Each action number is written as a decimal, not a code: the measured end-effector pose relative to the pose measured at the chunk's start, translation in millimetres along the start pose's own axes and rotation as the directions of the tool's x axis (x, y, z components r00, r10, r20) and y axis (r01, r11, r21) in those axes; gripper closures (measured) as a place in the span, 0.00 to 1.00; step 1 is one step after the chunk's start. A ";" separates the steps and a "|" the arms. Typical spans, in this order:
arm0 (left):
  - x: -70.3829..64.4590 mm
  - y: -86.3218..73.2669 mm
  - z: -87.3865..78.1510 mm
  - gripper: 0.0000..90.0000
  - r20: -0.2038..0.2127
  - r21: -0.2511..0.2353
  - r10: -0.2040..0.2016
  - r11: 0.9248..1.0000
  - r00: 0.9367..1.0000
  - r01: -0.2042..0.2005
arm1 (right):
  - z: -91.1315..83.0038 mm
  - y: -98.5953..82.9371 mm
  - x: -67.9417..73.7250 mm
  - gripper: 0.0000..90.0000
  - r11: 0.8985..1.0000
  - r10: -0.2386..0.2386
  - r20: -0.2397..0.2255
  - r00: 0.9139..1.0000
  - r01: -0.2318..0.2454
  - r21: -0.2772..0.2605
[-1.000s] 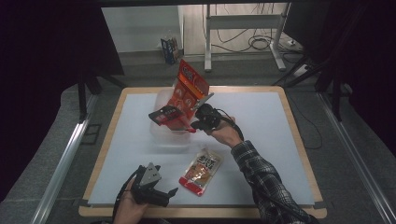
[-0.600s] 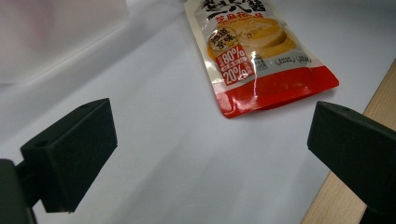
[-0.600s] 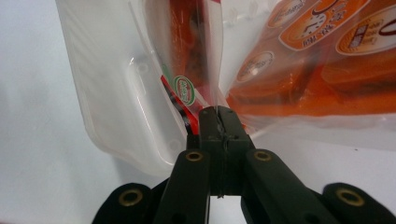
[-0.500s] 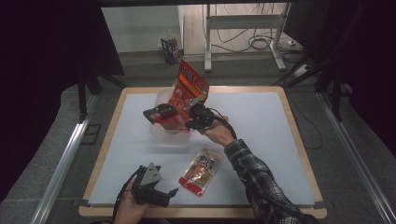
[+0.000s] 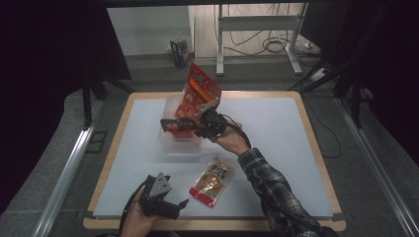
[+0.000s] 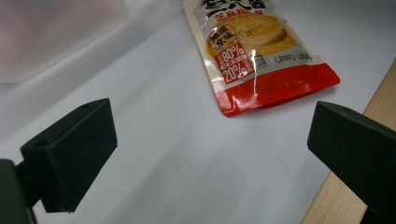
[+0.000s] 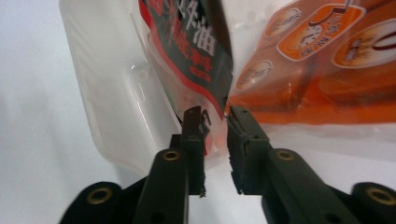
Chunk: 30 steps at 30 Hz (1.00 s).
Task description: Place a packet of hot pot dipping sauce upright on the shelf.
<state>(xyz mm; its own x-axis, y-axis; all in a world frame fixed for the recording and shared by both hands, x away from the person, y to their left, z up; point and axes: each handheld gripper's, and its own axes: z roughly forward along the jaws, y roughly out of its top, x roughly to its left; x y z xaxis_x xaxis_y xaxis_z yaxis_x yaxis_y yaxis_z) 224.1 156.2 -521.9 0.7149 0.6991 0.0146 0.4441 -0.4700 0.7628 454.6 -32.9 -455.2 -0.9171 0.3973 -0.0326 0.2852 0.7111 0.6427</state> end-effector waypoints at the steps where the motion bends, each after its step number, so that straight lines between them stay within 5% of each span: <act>1: -0.1 0.1 0.3 0.02 0.000 0.003 0.000 1.000 1.000 0.000 | -2.1 -1.0 0.0 0.79 1.000 0.004 0.000 1.000 -0.004 0.000; 12: -2.2 1.0 3.7 0.02 -0.003 0.023 -0.005 1.000 1.000 0.005 | -21.9 -27.8 0.0 0.54 0.999 0.050 0.007 0.999 -0.050 -0.023; 30: -8.7 8.3 7.6 0.06 0.019 0.032 -0.023 0.999 1.000 0.023 | -52.1 -90.6 27.0 0.19 0.992 0.080 0.005 0.997 -0.079 -0.099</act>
<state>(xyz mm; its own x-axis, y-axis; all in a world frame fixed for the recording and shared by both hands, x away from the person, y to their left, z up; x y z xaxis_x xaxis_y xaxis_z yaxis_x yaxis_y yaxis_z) 225.7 142.1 -520.6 0.7147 0.6993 -0.0157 0.4775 -0.4713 0.7415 389.5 -116.8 -474.4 -0.8899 0.4558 0.0154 0.3282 0.6166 0.7156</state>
